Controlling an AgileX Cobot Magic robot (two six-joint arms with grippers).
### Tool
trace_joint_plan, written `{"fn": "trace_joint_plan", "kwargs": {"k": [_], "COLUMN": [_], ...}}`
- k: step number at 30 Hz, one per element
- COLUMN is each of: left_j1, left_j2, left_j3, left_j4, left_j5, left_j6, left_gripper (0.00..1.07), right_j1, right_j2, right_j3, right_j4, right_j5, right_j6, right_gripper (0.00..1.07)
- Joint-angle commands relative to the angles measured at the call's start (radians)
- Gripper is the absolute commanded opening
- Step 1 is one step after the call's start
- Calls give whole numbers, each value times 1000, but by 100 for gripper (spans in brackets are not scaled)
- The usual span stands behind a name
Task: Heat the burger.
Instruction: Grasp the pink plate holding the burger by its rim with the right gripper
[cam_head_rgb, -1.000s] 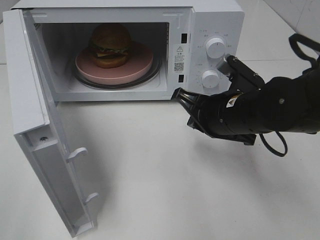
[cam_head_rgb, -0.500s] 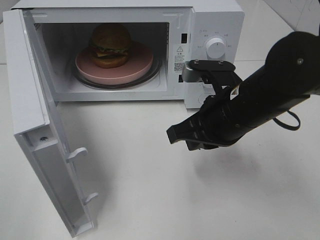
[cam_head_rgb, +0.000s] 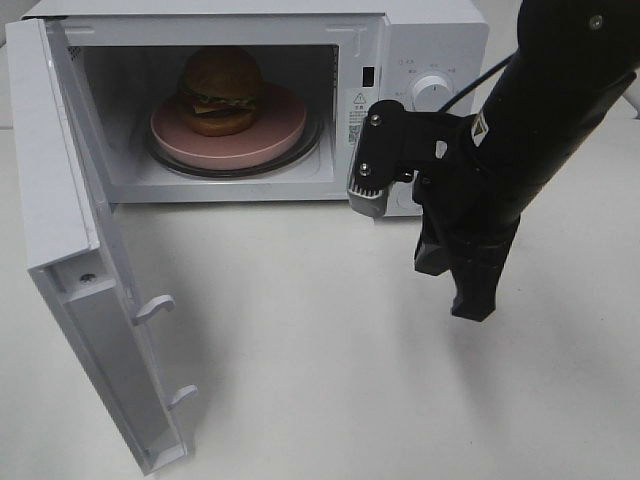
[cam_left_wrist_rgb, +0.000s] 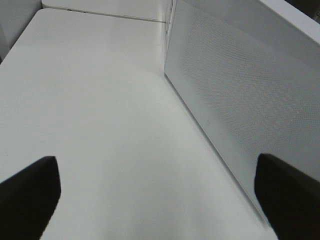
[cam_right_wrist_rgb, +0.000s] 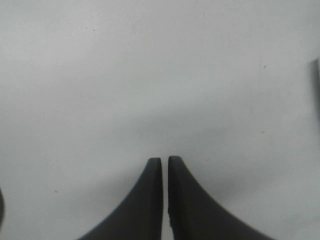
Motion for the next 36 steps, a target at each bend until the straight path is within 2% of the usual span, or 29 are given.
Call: {"fn": "trace_joint_plan", "kwargs": {"k": [1,3,6,10,12,13,14,15,16,17,18,19,20,21,22,23,25,26,27,36], "left_j1": [0,0,0,0,0,0,0,0,0,0,0,0,0,0,0,0,0,0,0,0], "left_j2": [-17,-17,-17,-17,-17,-17,-17,-17,-17,-17,-17,-17,-17,-17,-17,-17,-17,-17,-17,-17], "left_j3": [3,3,3,3,3,3,3,3,3,3,3,3,3,3,3,3,3,3,3,3], "left_j4": [-2,-2,-2,-2,-2,-2,-2,-2,-2,-2,-2,-2,-2,-2,-2,-2,-2,-2,-2,-2], "left_j5": [-12,-12,-12,-12,-12,-12,-12,-12,-12,-12,-12,-12,-12,-12,-12,-12,-12,-12,-12,-12], "left_j6": [3,3,3,3,3,3,3,3,3,3,3,3,3,3,3,3,3,3,3,3], "left_gripper": [98,98,98,98,98,98,98,98,98,98,98,98,98,98,98,98,98,98,98,98], "right_j1": [2,2,2,2,2,2,2,2,2,2,2,2,2,2,2,2,2,2,9,61], "right_j2": [-6,-6,-6,-6,-6,-6,-5,-5,-4,0,0,3,3,3,3,3,4,4,13,86], "right_j3": [-20,-39,-46,-46,-46,-46,-46,-46,-46,-46,-46,-46,-46,-46,-46,-46,-46,-46,-46,-65], "right_j4": [-11,-22,-28,-47,-59,-59,-78,-78,-83,-101,-101,-111,-126,-126,-131,-131,-149,-149,-162,-303], "right_j5": [-18,-64,-129,-205,-269,-269,-304,-304,-318,-348,-348,-363,-388,-388,-405,-405,-412,-412,-415,-448], "right_j6": [-185,-330,-390,-391,-391,-391,-391,-391,-391,-387,-387,-387,-386,-386,-383,-383,-383,-383,-381,-227], "right_gripper": [7,8,9,13,21,21,29,29,33,43,43,48,61,61,74,74,89,89,95,94]}}
